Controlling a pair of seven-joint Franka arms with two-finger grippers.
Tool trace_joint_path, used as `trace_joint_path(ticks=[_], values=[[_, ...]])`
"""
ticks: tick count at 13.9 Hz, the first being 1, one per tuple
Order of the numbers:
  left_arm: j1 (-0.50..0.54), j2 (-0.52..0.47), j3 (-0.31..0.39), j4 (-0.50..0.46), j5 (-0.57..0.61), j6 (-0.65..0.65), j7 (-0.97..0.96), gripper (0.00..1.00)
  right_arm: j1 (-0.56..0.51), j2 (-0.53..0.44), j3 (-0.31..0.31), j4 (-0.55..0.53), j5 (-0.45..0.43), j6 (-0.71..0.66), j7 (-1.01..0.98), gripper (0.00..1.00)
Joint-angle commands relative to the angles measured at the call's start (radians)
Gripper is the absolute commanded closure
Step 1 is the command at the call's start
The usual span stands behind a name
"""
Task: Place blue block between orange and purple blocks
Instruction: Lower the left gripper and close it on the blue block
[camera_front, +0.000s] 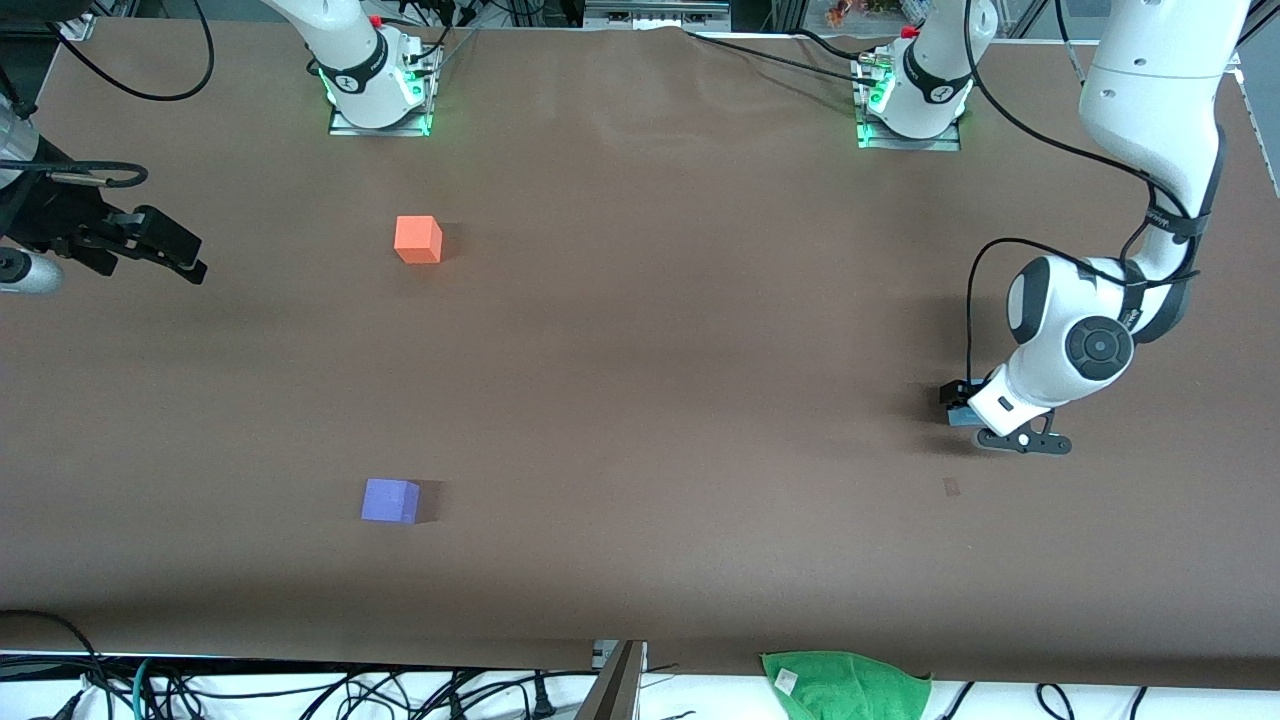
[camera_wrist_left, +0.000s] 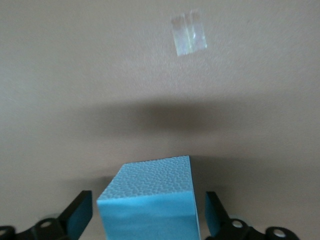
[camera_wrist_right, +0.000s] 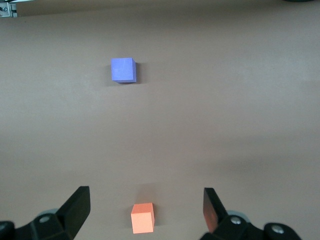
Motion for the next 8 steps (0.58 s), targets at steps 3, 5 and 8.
trace_joint_path(ticks=[3, 5, 8], values=[[0.001, -0.032, -0.033, 0.036, -0.009, -0.045, -0.017, 0.88, -0.009, 0.0, 0.001, 0.005, 0.015, 0.002, -0.017, 0.0], [-0.007, -0.066, -0.063, 0.12, -0.009, -0.184, -0.019, 0.89, -0.01, 0.0, 0.001, 0.005, 0.015, 0.002, -0.017, 0.0], [-0.008, -0.067, -0.18, 0.272, -0.078, -0.45, -0.052, 0.97, -0.013, 0.0, 0.0, 0.005, 0.015, 0.002, -0.019, 0.0]])
